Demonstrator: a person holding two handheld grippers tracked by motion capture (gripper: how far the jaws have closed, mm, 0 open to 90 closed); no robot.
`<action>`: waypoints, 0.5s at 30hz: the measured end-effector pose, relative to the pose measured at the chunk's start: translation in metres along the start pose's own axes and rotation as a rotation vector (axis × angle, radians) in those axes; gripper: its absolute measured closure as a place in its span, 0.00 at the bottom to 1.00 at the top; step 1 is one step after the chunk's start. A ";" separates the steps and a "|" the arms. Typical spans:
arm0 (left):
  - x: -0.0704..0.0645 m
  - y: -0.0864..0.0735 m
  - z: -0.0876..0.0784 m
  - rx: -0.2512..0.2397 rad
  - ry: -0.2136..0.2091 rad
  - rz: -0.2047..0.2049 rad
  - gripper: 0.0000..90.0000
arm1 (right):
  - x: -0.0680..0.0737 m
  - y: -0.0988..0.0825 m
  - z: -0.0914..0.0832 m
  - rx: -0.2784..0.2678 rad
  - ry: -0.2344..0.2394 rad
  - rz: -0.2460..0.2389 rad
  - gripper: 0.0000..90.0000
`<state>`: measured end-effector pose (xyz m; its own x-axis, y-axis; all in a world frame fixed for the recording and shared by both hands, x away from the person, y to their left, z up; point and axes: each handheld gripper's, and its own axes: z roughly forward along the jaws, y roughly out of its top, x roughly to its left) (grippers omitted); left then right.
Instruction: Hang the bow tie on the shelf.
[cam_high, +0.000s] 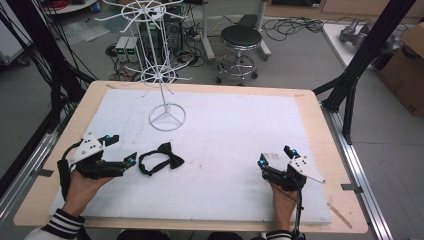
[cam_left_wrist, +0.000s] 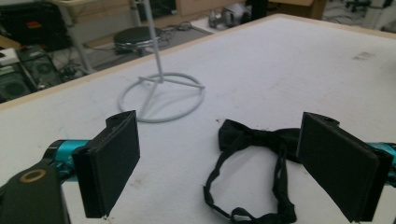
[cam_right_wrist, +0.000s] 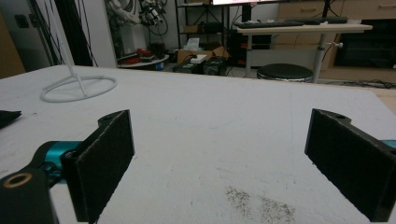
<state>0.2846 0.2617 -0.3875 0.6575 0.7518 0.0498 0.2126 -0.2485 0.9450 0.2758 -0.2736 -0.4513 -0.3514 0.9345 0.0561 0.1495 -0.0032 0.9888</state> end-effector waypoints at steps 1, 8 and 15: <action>-0.001 0.001 0.001 0.007 -0.007 0.002 0.15 | 0.000 0.000 0.000 0.000 0.000 0.003 0.08; -0.008 0.015 0.013 0.094 -0.072 0.054 0.21 | 0.000 0.000 0.000 -0.001 0.001 -0.001 0.08; -0.017 0.022 0.031 0.190 -0.151 0.079 0.25 | 0.000 0.000 0.000 -0.001 0.001 0.002 0.08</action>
<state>0.3006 0.2245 -0.3772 0.7747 0.6296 0.0587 0.2789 -0.4235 0.8619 0.2758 -0.2737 -0.4514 -0.3526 0.9340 0.0579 0.1492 -0.0050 0.9888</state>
